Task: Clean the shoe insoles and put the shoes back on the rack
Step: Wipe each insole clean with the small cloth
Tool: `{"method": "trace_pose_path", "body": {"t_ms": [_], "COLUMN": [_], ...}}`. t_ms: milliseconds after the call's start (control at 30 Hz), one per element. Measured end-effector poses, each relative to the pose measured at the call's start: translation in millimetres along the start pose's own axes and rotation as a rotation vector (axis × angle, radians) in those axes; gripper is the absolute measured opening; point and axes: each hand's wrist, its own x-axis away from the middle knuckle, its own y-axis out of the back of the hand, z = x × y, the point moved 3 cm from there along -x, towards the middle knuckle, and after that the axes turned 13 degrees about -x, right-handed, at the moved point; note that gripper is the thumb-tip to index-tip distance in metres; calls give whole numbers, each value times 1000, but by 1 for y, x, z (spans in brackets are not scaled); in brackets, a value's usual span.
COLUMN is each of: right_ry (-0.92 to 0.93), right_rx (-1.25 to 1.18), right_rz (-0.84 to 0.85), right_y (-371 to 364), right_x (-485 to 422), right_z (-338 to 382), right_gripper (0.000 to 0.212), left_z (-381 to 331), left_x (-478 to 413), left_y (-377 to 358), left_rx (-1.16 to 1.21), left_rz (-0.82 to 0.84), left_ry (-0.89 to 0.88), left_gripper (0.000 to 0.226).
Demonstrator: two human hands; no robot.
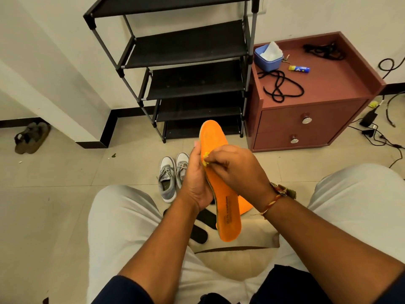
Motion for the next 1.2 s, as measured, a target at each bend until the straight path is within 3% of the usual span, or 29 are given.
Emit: {"method": "trace_pose_path", "body": {"t_ms": [167, 367, 533, 700, 867, 1033, 1200], "right_ry": [-59, 4, -131, -17, -128, -9, -86], "right_rx": [19, -24, -12, -41, -16, -56, 68], "right_rz": [-294, -171, -374, -197, -338, -44, -201], "right_y": [30, 14, 43, 19, 38, 3, 24], "right_x": [-13, -4, -15, -6, -14, 0, -9], "right_z": [-16, 3, -24, 2, -21, 10, -17], "right_gripper": [14, 12, 12, 11, 12, 16, 11], "left_z": [10, 7, 9, 9, 12, 3, 0], "left_x": [4, 4, 4, 4, 2, 1, 0], "left_y": [-8, -8, -8, -9, -6, -3, -1], "left_rx": [-116, -169, -251, -216, -225, -98, -119], "left_rz": [41, 22, 56, 39, 32, -7, -23], "left_ry": [44, 7, 54, 40, 77, 46, 14], "left_gripper": [60, 57, 63, 58, 68, 71, 69]}}
